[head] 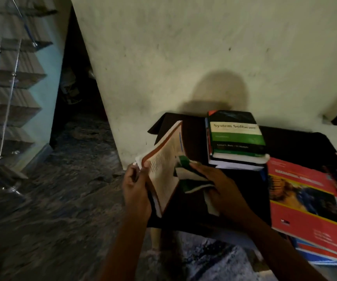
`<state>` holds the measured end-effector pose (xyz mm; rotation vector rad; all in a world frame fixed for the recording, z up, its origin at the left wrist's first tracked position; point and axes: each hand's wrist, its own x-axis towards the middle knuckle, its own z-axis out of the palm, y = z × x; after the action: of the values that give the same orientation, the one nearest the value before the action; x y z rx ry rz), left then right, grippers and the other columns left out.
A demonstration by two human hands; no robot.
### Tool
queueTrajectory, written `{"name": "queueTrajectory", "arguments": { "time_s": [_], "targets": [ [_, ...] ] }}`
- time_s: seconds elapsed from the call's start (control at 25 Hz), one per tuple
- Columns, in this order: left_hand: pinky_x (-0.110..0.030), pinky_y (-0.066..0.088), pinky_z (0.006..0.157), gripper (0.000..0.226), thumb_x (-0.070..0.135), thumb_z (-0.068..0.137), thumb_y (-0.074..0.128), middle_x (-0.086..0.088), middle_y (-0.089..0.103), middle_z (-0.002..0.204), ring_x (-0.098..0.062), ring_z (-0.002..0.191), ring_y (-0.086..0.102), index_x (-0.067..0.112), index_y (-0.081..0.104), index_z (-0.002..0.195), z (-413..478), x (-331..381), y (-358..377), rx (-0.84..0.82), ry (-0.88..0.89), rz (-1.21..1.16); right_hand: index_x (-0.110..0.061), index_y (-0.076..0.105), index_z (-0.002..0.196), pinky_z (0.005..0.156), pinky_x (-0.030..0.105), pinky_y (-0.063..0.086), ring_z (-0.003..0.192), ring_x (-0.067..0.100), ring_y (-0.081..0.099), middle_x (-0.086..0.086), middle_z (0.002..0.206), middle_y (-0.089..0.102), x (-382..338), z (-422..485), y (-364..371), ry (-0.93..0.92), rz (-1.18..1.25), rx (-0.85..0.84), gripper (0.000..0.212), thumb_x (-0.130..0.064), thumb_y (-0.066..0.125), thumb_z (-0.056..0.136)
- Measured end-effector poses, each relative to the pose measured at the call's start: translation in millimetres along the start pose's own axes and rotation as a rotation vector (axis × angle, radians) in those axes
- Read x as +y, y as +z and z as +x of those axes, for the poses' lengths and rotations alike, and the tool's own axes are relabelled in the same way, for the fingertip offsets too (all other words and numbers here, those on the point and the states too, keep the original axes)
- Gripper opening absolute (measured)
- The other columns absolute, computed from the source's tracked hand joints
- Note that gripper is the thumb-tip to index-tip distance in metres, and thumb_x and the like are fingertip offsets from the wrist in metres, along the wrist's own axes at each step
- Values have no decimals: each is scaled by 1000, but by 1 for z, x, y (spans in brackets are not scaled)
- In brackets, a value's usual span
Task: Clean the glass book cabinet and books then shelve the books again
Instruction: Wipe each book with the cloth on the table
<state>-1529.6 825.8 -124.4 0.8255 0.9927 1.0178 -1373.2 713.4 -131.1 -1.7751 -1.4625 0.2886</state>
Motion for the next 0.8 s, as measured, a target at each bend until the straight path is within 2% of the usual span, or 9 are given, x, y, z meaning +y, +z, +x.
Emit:
{"name": "queueTrajectory", "arguments": {
  "time_s": [0.04, 0.12, 0.24, 0.36, 0.44, 0.52, 0.64, 0.72, 0.8],
  "targets": [
    [-36, 45, 91, 12, 20, 93, 53, 4, 66, 106, -12, 102, 59, 25, 62, 99, -14, 12, 11, -21, 42, 4, -28, 46, 128, 101, -1, 19, 118, -8, 34, -8, 127, 45, -3, -4, -19, -25, -22, 22, 55, -7, 45, 77],
    [-36, 45, 93, 14, 21, 91, 54, 2, 68, 104, -15, 102, 61, 20, 64, 101, -48, 31, 31, -54, 101, -10, -27, 47, 131, 102, 1, 21, 120, -6, 36, -5, 129, 46, -6, -17, -54, -118, -50, 90, 56, -12, 45, 76],
    [-37, 51, 86, 18, 19, 90, 53, -1, 72, 101, -15, 96, 67, 16, 63, 106, -107, 39, 60, -117, 85, -135, -26, 48, 133, 100, 0, 22, 123, -20, 31, -12, 130, 43, -6, -44, -107, -207, -62, 182, 61, -18, 41, 74],
    [-29, 57, 73, 15, 18, 91, 52, 1, 73, 94, -11, 84, 70, 18, 62, 103, -158, 31, 97, -203, 97, -241, -32, 45, 129, 93, -2, 28, 116, -26, 35, -16, 125, 46, 4, -74, -158, -200, -35, 293, 64, -2, 48, 74],
    [-25, 57, 69, 12, 18, 92, 53, 2, 73, 92, -9, 83, 69, 18, 63, 99, -180, 16, 131, -254, 121, -253, -32, 51, 128, 95, 2, 31, 118, -21, 39, -15, 126, 48, 16, -99, -190, -160, -21, 337, 65, 2, 47, 73],
    [-26, 53, 76, 11, 20, 91, 55, 5, 72, 93, -6, 87, 67, 21, 64, 97, -195, -9, 167, -266, 213, -132, -23, 50, 130, 101, 9, 33, 124, -8, 41, -11, 133, 47, 28, -124, -220, -111, -4, 361, 58, -7, 43, 75],
    [-20, 47, 82, 14, 13, 89, 61, 8, 67, 102, 3, 92, 61, 18, 64, 101, -211, -67, 205, -258, 511, 131, -21, 37, 131, 91, -3, 30, 115, -9, 39, -15, 129, 40, 41, -157, -255, -10, -8, 425, 60, -1, 42, 74],
    [-9, 38, 93, 26, 7, 87, 63, 11, 60, 117, 2, 109, 53, 10, 61, 113, -220, -113, 219, -377, 689, 314, -26, 38, 127, 86, -7, 28, 110, -7, 41, -11, 126, 44, 53, -181, -270, 70, -26, 460, 57, 6, 46, 80],
    [-15, 31, 105, 30, 7, 86, 59, 14, 58, 121, -3, 121, 47, 7, 60, 117, -220, -163, 225, -611, 829, 431, -29, 40, 125, 82, -8, 27, 111, 2, 45, -7, 123, 47, 68, -207, -278, 175, -23, 466, 58, 13, 48, 85]
  ]
}}
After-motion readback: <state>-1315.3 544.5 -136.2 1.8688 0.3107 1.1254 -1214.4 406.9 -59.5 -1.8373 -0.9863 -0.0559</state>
